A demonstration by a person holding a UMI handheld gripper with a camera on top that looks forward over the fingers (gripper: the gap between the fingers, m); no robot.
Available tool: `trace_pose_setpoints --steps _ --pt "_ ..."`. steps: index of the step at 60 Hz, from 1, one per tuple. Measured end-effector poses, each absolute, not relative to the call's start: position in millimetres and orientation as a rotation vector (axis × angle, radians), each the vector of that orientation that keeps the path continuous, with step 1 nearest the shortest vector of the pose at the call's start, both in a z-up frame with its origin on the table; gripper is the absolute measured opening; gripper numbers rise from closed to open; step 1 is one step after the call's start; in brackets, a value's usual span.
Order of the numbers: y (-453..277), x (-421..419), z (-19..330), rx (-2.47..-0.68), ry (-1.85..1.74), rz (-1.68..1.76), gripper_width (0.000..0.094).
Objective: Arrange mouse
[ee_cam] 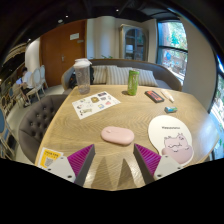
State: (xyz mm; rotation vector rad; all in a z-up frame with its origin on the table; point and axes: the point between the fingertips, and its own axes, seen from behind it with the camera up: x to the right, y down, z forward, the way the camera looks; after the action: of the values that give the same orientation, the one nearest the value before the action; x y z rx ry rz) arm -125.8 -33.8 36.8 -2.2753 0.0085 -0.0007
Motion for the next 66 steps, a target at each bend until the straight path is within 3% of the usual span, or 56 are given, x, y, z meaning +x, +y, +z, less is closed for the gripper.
trace_pose_setpoints --steps 11,34,36,39,40,55,61,66 --pt "-9.5 -86.1 -17.5 -2.320 -0.113 0.020 0.0836" --pt "83.3 -83.9 -14.9 -2.219 -0.132 0.093 0.0823" --pt "90.6 -83.7 -14.9 -2.220 -0.129 0.092 0.0788" --pt "99.7 -83.7 -15.8 -2.225 -0.119 0.091 0.0647" --pt "101.5 -84.1 -16.1 -2.228 -0.116 0.090 0.0505" --pt "101.4 -89.2 -16.8 -2.307 -0.104 0.135 0.0383" --pt "99.2 -88.7 6.8 -2.287 -0.095 0.188 0.0375" --pt "109.9 -71.9 74.8 -2.148 -0.039 0.235 0.0379"
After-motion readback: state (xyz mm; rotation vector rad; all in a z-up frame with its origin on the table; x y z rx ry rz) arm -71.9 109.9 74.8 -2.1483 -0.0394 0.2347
